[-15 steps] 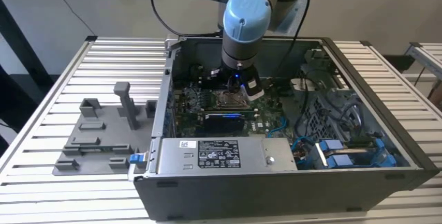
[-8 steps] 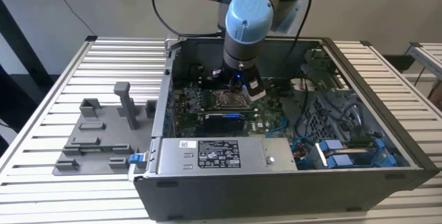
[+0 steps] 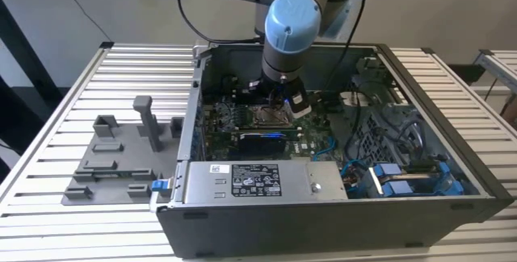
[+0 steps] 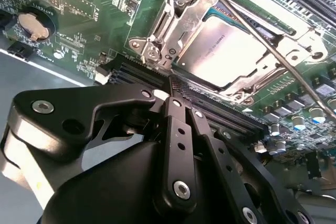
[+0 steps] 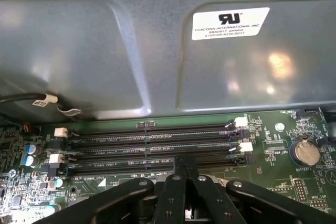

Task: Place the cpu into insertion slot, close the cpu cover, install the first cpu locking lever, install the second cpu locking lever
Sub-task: 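Install the first cpu locking lever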

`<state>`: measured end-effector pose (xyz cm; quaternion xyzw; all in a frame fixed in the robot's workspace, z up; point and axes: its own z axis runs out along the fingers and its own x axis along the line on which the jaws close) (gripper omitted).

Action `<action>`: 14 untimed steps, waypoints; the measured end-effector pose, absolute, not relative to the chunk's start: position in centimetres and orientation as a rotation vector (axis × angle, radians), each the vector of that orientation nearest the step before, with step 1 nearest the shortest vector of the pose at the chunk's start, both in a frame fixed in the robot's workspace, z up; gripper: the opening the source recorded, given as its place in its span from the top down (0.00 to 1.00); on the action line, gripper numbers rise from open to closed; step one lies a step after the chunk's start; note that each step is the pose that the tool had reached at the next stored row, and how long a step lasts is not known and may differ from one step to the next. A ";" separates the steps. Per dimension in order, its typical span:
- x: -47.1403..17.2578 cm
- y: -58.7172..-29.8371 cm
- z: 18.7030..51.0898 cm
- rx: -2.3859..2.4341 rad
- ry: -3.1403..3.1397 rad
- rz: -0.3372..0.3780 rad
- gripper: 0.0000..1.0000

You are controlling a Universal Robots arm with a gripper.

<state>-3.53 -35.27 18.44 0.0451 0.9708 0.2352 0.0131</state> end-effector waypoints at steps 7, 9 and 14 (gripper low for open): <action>-3.6 -35.3 18.9 0.141 3.024 0.741 0.89; -3.8 -35.3 19.3 0.141 3.024 0.742 0.89; -5.2 -35.3 20.1 0.141 3.024 0.743 0.89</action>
